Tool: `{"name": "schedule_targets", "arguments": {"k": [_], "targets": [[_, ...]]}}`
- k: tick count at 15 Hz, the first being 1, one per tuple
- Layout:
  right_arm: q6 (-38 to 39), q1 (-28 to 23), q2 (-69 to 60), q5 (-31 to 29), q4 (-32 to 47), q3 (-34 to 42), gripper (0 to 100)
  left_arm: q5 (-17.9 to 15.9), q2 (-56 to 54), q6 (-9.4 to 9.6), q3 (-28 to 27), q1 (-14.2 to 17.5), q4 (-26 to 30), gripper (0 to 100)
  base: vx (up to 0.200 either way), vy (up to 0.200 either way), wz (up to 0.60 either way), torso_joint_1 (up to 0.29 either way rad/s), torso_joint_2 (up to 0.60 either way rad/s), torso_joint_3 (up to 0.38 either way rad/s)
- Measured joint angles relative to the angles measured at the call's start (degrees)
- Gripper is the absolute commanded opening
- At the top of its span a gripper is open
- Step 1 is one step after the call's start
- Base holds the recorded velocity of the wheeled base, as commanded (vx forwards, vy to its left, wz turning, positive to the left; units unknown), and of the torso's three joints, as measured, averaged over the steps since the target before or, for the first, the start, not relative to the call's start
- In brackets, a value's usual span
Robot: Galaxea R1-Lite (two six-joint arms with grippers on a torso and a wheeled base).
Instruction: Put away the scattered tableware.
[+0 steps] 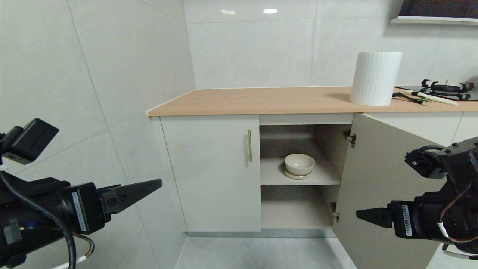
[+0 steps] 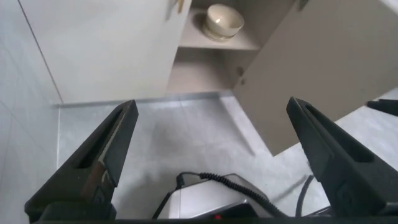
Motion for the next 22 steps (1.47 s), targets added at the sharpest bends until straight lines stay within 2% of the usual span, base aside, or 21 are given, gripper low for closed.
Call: {"name": "schedule_targets", "arguments": {"k": [7,11,17,20,22], "targets": [[0.0,-0.1,0.27,-0.09,0.05,0.05,100,-0.1,0.09,0.1,0.02,0.0,-0.02,100,0.0,-0.029,0.0,0.0,0.0,0.0],[0.0,-0.18,0.32,-0.68,0.29,0.05,100,0.22,0.07,2.07,0.41,0.02,0.04,100,0.0,-0.2,0.0,-0.001,0.0,0.006],[-2.05,-0.85,0.11,-1.91,9.06,-0.59,100,0.17,0.16,2.22,0.63,0.0,0.06,100,0.0,-0.2,0.0,0.006,0.0,0.003],[-4.27,-2.69,-0.12,-2.3,17.54,-2.22,100,0.01,0.13,2.21,0.69,0.02,-0.11,100,0.0,0.0,0.0,0.0,0.0,0.0],[-5.5,-5.03,-0.21,-4.79,22.69,-3.79,100,-0.02,0.11,2.21,0.74,0.04,-0.05,100,0.0,0.0,0.0,0.0,0.0,0.0]]}}
